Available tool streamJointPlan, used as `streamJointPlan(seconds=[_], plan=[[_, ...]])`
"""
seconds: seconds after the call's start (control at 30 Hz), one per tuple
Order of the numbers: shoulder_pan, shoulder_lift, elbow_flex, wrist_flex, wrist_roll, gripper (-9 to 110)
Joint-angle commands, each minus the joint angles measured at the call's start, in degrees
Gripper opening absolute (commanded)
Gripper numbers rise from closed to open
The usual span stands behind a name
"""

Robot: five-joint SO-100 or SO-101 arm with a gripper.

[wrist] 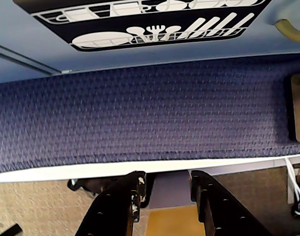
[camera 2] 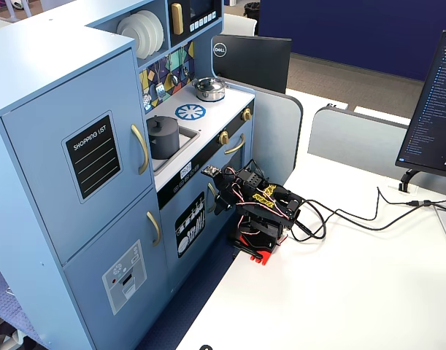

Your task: Pick up the lid from the counter and put it on the gray recipient

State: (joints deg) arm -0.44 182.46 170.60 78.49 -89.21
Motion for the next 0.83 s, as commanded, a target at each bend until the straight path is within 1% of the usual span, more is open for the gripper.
streamJointPlan(seconds=[0.0,0.13,0.8], plan=[[1.49,-0.35,1.32,9.14,2.64,4],[3.16,-0.35,1.32,9.14,2.64,4],[3.16,-0.35,1.32,9.14,2.64,5]])
